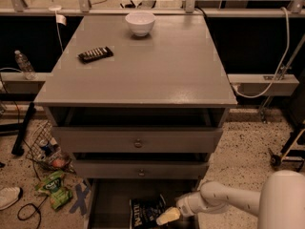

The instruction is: Pick blue chip bag from bottom drawer and place on counter

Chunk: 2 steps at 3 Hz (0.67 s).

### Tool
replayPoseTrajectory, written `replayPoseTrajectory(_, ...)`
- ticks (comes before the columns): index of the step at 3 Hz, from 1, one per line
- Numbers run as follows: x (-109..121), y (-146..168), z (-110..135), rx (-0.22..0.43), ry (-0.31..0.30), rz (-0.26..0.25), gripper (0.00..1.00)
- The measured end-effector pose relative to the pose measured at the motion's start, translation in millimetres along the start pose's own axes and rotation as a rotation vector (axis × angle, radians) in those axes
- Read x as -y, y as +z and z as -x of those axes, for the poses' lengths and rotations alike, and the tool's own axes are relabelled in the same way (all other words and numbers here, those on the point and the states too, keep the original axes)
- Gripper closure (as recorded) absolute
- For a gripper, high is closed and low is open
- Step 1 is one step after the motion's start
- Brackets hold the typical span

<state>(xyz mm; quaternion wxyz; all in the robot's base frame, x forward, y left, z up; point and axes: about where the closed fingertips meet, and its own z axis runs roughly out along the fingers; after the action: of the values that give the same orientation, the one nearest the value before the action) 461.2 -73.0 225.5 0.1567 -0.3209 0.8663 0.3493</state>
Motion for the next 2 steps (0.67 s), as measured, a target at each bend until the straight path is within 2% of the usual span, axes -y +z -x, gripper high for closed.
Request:
replayPoseTrajectory(1, -0.2, 32.6, 5.8, 0.027, -0.021, 0.065, 0.00)
replayPoseTrajectory(2, -2.2, 52.8, 7.3, 0.029, -0.040, 0.106, 0.00)
